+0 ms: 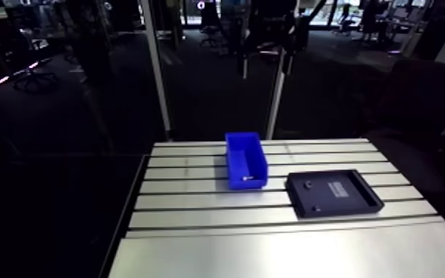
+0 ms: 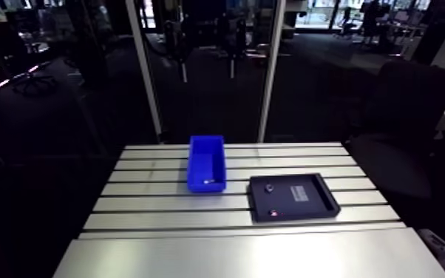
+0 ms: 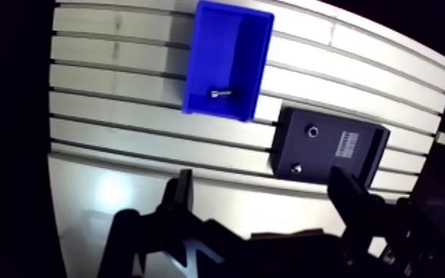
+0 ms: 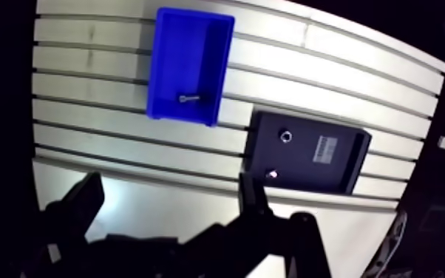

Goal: Pick up the M10 bolt from the tray and put it into the blue bin.

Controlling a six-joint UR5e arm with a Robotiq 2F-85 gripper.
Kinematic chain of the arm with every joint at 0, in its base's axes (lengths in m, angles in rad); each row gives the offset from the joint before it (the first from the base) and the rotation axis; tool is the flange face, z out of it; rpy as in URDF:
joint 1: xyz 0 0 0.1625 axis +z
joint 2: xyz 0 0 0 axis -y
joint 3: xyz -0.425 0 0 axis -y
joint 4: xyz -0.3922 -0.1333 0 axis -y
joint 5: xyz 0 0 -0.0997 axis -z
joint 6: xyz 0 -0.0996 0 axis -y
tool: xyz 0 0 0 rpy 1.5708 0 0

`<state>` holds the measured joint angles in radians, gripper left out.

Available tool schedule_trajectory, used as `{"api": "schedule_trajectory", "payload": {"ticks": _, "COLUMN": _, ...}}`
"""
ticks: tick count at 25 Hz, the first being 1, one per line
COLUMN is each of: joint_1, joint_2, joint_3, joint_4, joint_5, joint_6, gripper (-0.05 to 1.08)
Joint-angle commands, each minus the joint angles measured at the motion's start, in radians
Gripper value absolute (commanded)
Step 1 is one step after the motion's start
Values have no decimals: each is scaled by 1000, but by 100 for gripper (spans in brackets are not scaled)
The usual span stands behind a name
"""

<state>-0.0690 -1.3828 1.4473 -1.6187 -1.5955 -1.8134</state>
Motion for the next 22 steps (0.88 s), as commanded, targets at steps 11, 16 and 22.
{"api": "schedule_trajectory", "payload": {"ticks": 11, "joint_1": -35, "joint_2": -40, "joint_3": -66, "joint_4": 148, "joint_5": -2, "joint_6": 131, "gripper": 2}}
{"api": "schedule_trajectory", "payload": {"ticks": 16, "joint_1": -34, "joint_2": -45, "joint_3": -63, "joint_4": 148, "joint_5": -2, "joint_6": 131, "gripper": 2}}
{"api": "schedule_trajectory", "payload": {"ticks": 22, "joint_1": -34, "joint_2": -45, "joint_3": -58, "joint_4": 147, "joint_5": -2, "joint_6": 131, "gripper": 2}}
